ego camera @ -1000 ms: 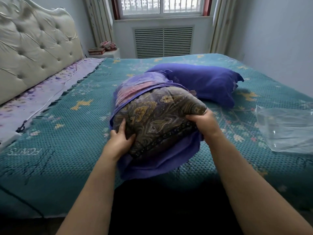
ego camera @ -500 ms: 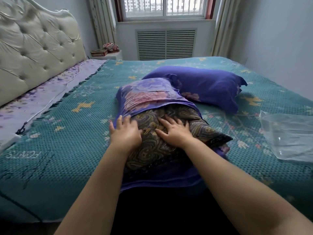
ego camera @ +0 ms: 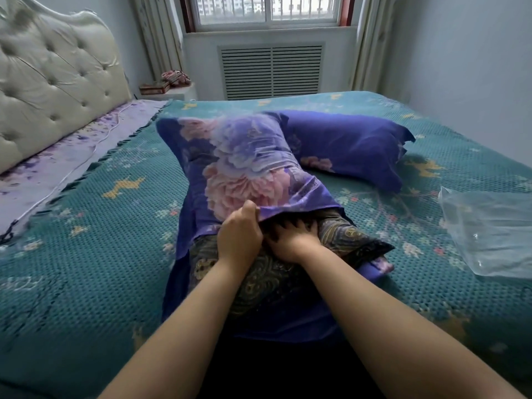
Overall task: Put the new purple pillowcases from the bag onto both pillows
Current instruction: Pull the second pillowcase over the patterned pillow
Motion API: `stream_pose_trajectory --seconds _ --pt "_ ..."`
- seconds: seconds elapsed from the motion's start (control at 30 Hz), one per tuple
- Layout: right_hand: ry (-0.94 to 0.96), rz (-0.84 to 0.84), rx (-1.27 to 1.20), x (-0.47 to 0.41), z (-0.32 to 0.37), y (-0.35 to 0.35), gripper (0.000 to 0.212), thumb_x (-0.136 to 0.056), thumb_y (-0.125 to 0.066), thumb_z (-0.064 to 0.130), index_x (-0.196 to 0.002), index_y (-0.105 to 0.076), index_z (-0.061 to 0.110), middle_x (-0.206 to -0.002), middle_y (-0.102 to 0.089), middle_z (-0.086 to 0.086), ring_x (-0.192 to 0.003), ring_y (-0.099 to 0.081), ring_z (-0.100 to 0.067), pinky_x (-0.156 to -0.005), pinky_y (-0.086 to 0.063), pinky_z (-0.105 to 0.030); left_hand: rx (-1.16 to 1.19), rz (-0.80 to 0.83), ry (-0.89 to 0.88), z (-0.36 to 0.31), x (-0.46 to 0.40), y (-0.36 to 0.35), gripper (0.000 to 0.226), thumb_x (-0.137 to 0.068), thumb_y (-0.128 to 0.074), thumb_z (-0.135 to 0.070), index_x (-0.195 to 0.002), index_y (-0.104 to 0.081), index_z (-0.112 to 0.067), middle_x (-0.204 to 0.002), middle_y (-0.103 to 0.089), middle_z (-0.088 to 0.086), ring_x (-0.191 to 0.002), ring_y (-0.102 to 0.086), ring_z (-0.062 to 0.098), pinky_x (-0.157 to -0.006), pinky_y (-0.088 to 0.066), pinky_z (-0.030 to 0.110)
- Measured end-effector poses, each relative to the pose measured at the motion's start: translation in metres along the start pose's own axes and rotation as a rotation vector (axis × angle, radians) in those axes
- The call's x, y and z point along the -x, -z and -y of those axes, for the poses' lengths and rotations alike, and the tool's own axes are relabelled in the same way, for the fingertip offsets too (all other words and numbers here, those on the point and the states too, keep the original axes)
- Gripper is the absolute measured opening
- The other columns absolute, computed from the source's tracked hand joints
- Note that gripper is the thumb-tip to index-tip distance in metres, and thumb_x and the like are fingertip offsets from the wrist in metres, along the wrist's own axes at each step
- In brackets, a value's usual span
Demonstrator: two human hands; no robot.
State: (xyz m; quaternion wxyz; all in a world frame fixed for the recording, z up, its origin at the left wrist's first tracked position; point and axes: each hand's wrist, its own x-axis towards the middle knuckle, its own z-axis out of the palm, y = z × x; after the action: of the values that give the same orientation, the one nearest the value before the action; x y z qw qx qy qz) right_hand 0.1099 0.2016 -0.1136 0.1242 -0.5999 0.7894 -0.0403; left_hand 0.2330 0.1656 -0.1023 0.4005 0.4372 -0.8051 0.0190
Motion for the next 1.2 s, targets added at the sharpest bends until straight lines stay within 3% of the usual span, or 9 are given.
stream_pose_trajectory --seconds 0.13,0.2,0.33,0.47,0.57,0.73,0.87,1.07,1.2 --pt "-0.17 -0.498 -0.467 0.008 0.0 -0.013 0.037 -0.091 -0.047 0.043 -0.119 -0.054 0.02 -0.124 -0.058 -0.014 -0.119 -0.049 -0.032 -0.106 -0.027 -0.044 -0.046 -0.014 -0.028 0.006 0.005 -0.009 0.03 -0.092 -0.04 -0.027 -0.072 -0.054 -0.009 -0.059 -0.059 0.011 -0.054 -0.058 0.031 -0.047 -0.042 0.031" --pt "-0.283 -0.778 -0.728 0.014 -0.004 -0.013 0.036 -0.083 -0.063 0.034 -0.109 -0.051 0.012 -0.11 -0.059 -0.014 -0.105 -0.056 -0.034 -0.09 -0.039 -0.04 -0.045 -0.045 -0.06 0.008 0.003 -0.013 0.035 -0.093 -0.041 -0.03 -0.066 -0.052 -0.011 -0.056 -0.057 0.009 -0.053 -0.057 0.028 -0.046 -0.04 0.03" --pt "-0.282 -0.822 -0.471 -0.002 -0.024 0.015 0.054 -0.076 -0.06 0.015 -0.128 -0.046 0.018 -0.132 -0.039 -0.011 -0.118 -0.04 -0.032 -0.096 -0.035 -0.042 -0.038 -0.109 -0.074 0.012 0.009 -0.016 0.043 -0.092 -0.045 -0.036 -0.055 -0.046 -0.014 -0.046 -0.051 0.004 -0.04 -0.052 0.023 -0.041 -0.028 0.021" --pt "-0.052 -1.036 -0.476 -0.013 -0.057 0.027 0.04 -0.072 -0.048 0.001 -0.103 -0.069 0.015 -0.119 -0.06 -0.009 -0.112 -0.053 -0.032 -0.093 -0.036 -0.032 -0.03 -0.155 -0.09 0.013 0.017 -0.022 0.045 -0.094 -0.045 -0.04 -0.056 -0.043 -0.014 -0.048 -0.048 0.003 -0.043 -0.05 0.022 -0.041 -0.03 0.025" --pt "-0.021 -0.893 -0.755 -0.001 -0.038 0.027 0.03 -0.081 -0.045 0.006 -0.101 -0.068 0.007 -0.098 -0.069 -0.016 -0.092 -0.064 -0.033 -0.076 -0.04 -0.023 -0.037 -0.118 -0.041 0.022 0.017 -0.032 0.044 -0.097 -0.037 -0.042 -0.066 -0.045 -0.012 -0.061 -0.051 0.008 -0.057 -0.051 0.029 -0.052 -0.037 0.034" --pt "0.171 -0.57 -0.146 0.023 -0.023 0.019 0.04 -0.09 -0.043 0.045 -0.083 -0.063 0.011 -0.088 -0.07 -0.018 -0.086 -0.063 -0.039 -0.066 -0.044 -0.038 -0.085 -0.019 0.063 0.043 0.015 -0.037 0.037 -0.089 -0.038 -0.041 -0.078 -0.05 -0.008 -0.08 -0.056 0.016 -0.073 -0.057 0.034 -0.064 -0.042 0.039" --pt "-0.073 -0.448 -0.104 0.011 -0.078 0.01 0.02 -0.091 -0.048 0.026 -0.099 -0.058 0.011 -0.107 -0.061 -0.02 -0.102 -0.057 -0.039 -0.082 -0.043 -0.042 0.031 -0.082 -0.132 0.022 0.016 -0.023 0.055 -0.093 -0.037 -0.055 -0.058 -0.045 -0.015 -0.054 -0.054 0.006 -0.05 -0.056 0.027 -0.045 -0.039 0.03" --pt "-0.085 -0.887 -0.595 0.025 -0.084 -0.017 0.032 -0.074 -0.043 -0.002 -0.1 -0.061 0.0 -0.095 -0.061 -0.021 -0.091 -0.057 -0.037 -0.083 -0.038 -0.031 0.066 -0.092 -0.246 0.019 0.031 -0.021 0.05 -0.085 -0.052 -0.059 -0.062 -0.043 -0.015 -0.061 -0.049 0.002 -0.059 -0.05 0.021 -0.056 -0.039 0.033" --pt "0.047 -0.878 -0.644 0.044 -0.064 -0.009 0.033 -0.078 -0.039 0.011 -0.099 -0.062 0.0 -0.08 -0.065 -0.022 -0.07 -0.062 -0.033 -0.063 -0.044 -0.035 -0.009 0.054 -0.055 0.033 0.023 -0.023 0.03 -0.08 -0.061 -0.038 -0.073 -0.05 -0.011 -0.073 -0.057 0.01 -0.072 -0.057 0.031 -0.064 -0.043 0.036"
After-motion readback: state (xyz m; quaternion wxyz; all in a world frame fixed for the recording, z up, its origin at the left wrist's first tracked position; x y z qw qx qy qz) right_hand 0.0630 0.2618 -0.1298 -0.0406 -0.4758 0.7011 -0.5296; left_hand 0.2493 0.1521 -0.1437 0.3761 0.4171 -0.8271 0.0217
